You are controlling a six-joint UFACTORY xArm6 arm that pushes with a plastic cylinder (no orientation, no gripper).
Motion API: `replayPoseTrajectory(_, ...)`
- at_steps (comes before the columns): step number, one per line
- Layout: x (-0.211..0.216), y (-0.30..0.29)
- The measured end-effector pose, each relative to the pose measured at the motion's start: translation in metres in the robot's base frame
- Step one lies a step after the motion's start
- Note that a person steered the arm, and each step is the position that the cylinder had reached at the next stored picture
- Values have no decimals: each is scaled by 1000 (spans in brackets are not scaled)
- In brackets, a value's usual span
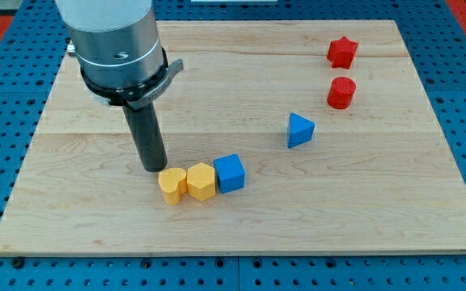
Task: Slide the red star diagonally to the top left of the red circle
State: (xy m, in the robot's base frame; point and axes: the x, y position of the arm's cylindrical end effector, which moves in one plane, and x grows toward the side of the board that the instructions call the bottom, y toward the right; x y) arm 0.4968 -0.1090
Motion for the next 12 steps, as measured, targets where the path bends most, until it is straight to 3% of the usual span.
replayPoseTrajectory(1,-31,38)
replayPoseTrajectory(2,-35,83)
replayPoseTrajectory(10,-65,84)
replayPoseTrajectory(12,-34,161)
